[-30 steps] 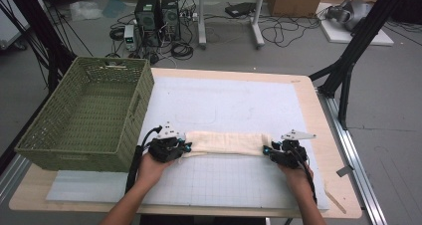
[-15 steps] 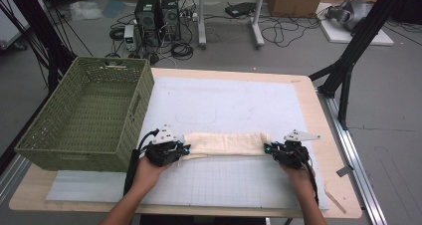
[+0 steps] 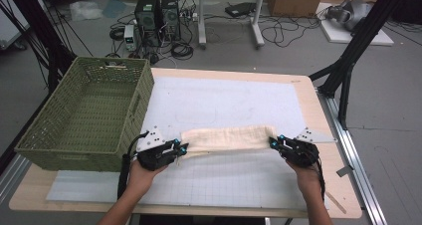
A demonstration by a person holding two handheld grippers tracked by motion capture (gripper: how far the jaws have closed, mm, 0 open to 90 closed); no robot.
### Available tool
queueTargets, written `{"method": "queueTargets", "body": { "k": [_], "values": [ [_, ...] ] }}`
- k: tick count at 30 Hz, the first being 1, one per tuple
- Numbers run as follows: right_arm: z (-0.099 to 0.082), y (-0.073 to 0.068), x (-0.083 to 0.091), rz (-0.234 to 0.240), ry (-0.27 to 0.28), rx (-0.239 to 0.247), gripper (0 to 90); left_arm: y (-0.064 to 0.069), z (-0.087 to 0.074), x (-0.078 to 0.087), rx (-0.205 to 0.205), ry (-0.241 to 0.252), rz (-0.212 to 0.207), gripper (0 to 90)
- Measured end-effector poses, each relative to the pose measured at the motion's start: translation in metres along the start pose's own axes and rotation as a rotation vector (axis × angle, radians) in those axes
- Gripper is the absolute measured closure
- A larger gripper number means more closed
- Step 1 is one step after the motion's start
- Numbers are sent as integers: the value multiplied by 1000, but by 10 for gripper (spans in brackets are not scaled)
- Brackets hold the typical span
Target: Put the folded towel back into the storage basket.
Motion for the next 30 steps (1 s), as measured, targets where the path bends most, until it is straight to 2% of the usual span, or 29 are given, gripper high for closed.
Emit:
{"method": "queueTargets", "body": {
  "k": [8,17,25,30],
  "values": [
    [12,2,-2,-9,39,15,796,3,6,4,-4,16,-10,823],
    [33,-4,-6,-4,78,55,796,2,14,10,-8,42,8,824],
    [49,-3,-22,-4,116,50,799,0,37,22,-32,101,25,825],
    [65,-1,-34,-4,126,69,802,1,47,26,-36,123,33,825]
  ]
}}
Point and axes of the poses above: each handheld gripper's, and its own axes: x roughly backward along the jaws, z roughly out of its top, y roughly to its right, the point moved 7 cm from there along -x, roughly forward along the jaws, and after that the axes turned 15 degrees about y, right-handed, at the moved point
